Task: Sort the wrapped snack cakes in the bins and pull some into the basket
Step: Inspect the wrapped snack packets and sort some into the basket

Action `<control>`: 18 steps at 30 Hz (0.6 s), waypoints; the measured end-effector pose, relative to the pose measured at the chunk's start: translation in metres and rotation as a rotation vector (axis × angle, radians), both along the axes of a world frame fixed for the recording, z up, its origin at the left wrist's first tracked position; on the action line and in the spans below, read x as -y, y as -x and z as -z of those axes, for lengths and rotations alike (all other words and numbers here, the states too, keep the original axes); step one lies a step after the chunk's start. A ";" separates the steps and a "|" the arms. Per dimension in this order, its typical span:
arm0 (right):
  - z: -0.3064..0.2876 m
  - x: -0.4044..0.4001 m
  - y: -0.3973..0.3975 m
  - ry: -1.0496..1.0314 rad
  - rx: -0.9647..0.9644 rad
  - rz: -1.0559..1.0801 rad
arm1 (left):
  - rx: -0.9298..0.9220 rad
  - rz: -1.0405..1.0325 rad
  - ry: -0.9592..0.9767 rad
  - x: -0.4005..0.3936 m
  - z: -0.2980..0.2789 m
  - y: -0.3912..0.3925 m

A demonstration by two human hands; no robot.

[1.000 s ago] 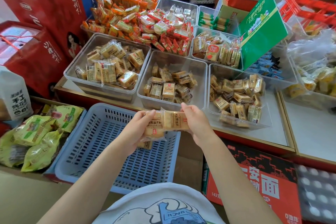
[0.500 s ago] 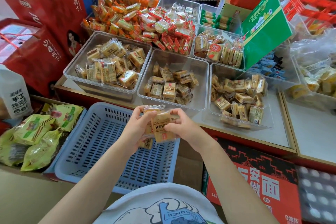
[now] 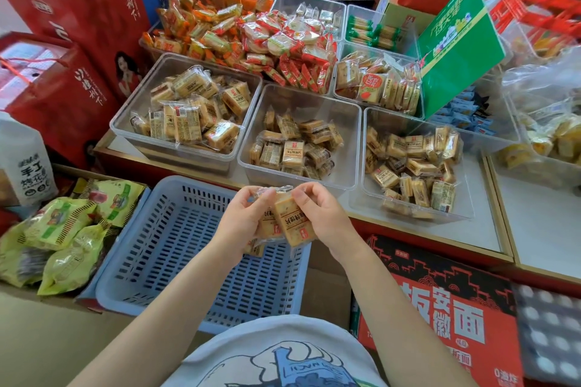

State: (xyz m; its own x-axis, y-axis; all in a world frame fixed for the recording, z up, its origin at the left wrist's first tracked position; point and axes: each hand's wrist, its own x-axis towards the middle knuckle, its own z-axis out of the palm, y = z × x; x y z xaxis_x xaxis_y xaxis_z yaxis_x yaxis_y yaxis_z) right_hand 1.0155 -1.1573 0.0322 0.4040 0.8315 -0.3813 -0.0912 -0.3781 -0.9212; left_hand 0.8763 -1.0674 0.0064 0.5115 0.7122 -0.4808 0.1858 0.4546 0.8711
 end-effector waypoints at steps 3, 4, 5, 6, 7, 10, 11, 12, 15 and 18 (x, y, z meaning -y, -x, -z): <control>0.001 -0.001 0.000 -0.061 -0.025 0.087 | -0.017 0.138 0.013 0.004 -0.002 -0.003; 0.002 -0.001 -0.001 -0.065 -0.046 0.111 | -0.015 0.170 0.009 0.006 -0.001 -0.003; 0.003 -0.002 -0.002 -0.066 -0.070 0.128 | -0.016 0.179 0.000 0.008 0.000 -0.003; 0.004 -0.001 -0.003 -0.065 -0.087 0.137 | -0.013 0.160 0.000 0.009 0.002 -0.004; 0.007 -0.001 -0.005 -0.059 -0.084 0.136 | 0.000 0.125 0.020 0.007 0.004 -0.004; 0.011 0.003 -0.008 0.045 0.015 0.054 | 0.067 -0.026 0.141 -0.002 0.010 -0.001; 0.013 0.004 -0.007 0.085 0.020 0.022 | 0.077 -0.071 0.161 -0.006 0.012 0.000; 0.014 0.004 -0.006 0.111 0.011 -0.001 | 0.081 -0.098 0.172 -0.009 0.013 0.001; 0.017 0.003 0.002 0.123 0.003 -0.003 | 0.089 -0.108 0.150 -0.009 0.013 0.000; 0.018 0.002 0.003 0.072 0.014 0.028 | 0.110 -0.098 0.166 -0.006 0.013 -0.002</control>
State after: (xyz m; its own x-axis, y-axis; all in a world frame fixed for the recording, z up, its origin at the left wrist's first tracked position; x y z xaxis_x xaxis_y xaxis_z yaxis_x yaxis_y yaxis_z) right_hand 1.0125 -1.1595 0.0139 0.4321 0.7906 -0.4340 -0.0900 -0.4410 -0.8930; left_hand 0.8780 -1.0615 -0.0071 0.4993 0.6772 -0.5405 0.0415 0.6044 0.7956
